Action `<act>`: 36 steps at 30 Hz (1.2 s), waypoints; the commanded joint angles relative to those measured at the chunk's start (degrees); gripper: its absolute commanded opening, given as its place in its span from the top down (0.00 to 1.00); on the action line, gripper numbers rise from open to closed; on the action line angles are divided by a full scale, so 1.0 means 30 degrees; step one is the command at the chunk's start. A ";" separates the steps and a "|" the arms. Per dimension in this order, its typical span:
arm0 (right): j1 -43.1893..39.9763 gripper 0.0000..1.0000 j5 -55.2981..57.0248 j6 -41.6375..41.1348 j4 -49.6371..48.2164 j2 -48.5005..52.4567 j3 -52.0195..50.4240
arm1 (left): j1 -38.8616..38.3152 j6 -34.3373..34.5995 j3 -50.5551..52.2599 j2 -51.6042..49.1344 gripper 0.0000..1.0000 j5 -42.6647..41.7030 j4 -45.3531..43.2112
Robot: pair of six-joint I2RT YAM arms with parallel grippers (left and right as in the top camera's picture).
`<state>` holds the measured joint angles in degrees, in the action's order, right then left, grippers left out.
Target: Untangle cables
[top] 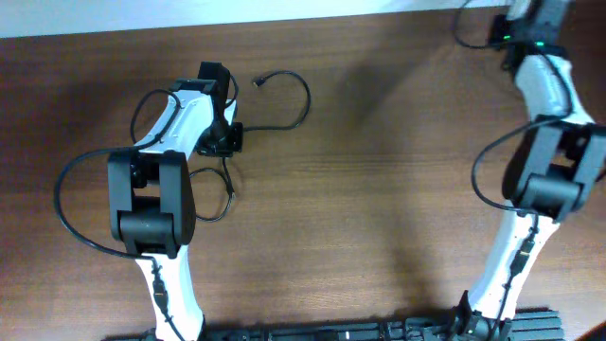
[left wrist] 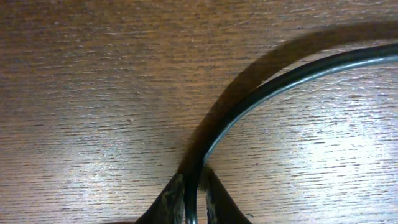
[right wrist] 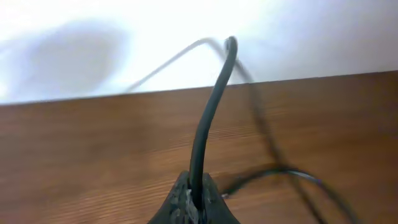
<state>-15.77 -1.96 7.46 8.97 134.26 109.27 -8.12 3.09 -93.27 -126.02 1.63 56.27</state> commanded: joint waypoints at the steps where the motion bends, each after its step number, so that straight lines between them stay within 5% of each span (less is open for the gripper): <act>1: 0.0867 0.96 -0.0284 -0.0189 0.0612 0.0736 0.0131 | -0.0117 0.0262 0.0364 -0.0532 0.85 -0.0699 -0.0095; 2: 0.1049 0.90 -0.0262 -0.0197 0.0758 0.0736 0.0131 | -0.0117 0.0262 0.0364 -0.0532 0.85 -0.0699 -0.0095; 3: 0.1078 0.57 0.0612 -0.0197 0.1209 0.0627 0.0138 | -0.0117 0.0262 0.0364 -0.0532 0.82 -0.0699 -0.0087; 4: 0.1078 0.39 0.2463 -0.0189 0.2295 0.0233 0.0146 | -0.0117 0.0262 0.0364 -0.0532 0.76 -0.0699 -0.0087; 5: 0.1049 0.36 0.3759 -0.0189 0.3242 -0.0372 0.0153 | -0.0117 0.0255 0.0364 -0.0532 0.75 -0.0699 -0.0095; 6: 0.0976 0.07 0.3963 -0.0204 0.4248 -0.1552 0.0153 | -0.0117 0.0262 0.0364 -0.0532 0.85 -0.0707 -0.0109; 7: 0.0991 0.00 0.3963 -0.0197 0.5370 -0.2943 0.0153 | -0.0117 0.0262 0.0364 -0.0532 0.96 -0.0721 -0.0299; 10: 0.1894 0.01 0.3235 -0.0219 1.1030 -0.8422 0.0153 | -0.0117 0.0255 0.0284 -0.0532 1.00 -0.3526 -0.1260; 12: 0.2798 0.01 -0.0437 -0.0219 1.3639 -0.9967 0.0153 | -0.0117 0.0255 -0.0386 -0.0510 1.00 -0.7635 -0.0940; 14: 0.4014 0.01 -0.5668 -0.0306 1.6283 -0.9879 0.0138 | -0.0124 -0.0248 -0.1756 -0.0219 1.00 -1.1744 0.0750; 17: 0.5654 0.01 -0.6003 -0.3869 1.9125 -0.9610 0.0022 | -0.0131 -0.0335 -0.2506 0.1399 1.00 -1.3500 0.2047; 19: 0.7082 0.01 -0.7060 -0.3876 2.0458 -0.9610 -0.0503 | -0.0408 -0.0306 -0.2506 0.2302 1.00 -1.4768 0.1668; 20: 0.8153 0.01 -0.8211 -0.3869 2.0349 -0.9610 -0.1275 | -0.0670 0.0401 -0.2506 0.2390 0.96 -1.4768 0.1260; 21: 0.9224 0.01 -0.8189 -0.3869 2.0028 -0.9588 -0.2113 | -0.0976 0.1188 -0.2506 0.2390 0.69 -1.4746 0.0510; 22: 1.0367 0.01 -0.8189 -0.3869 1.9547 -0.9588 -0.3031 | -0.1290 0.1180 -0.2528 0.2412 0.01 -1.3355 0.0087; 24: 1.2065 0.01 -0.8131 -0.3869 1.8185 -0.9588 -0.4561 | -0.1406 0.1450 -0.2863 0.2616 0.01 -0.7417 0.1107; 27: 1.3777 0.01 -0.7555 -0.3869 1.2728 -0.9588 -0.8247 | 0.0051 0.1756 -0.3927 0.4189 0.01 -0.4568 0.1829; 29: 1.5293 0.00 -0.1654 -0.3679 0.9078 -0.9588 -1.2065 | 0.1858 0.2943 -0.3927 0.5625 0.01 -0.2215 0.2055; 31: 1.6662 0.00 0.0146 -0.0656 0.8692 -0.9573 -1.3296 | 0.3854 0.4313 -0.3927 0.5909 0.01 -0.1902 0.2776; 36: 1.7478 0.28 0.0663 0.0131 0.5340 -0.7388 -1.3318 | 0.4728 0.4670 -0.3927 0.5909 0.01 -0.1887 0.3592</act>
<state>35.64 0.71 5.15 25.67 109.54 69.41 6.02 16.14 -104.60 -108.95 -4.45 66.83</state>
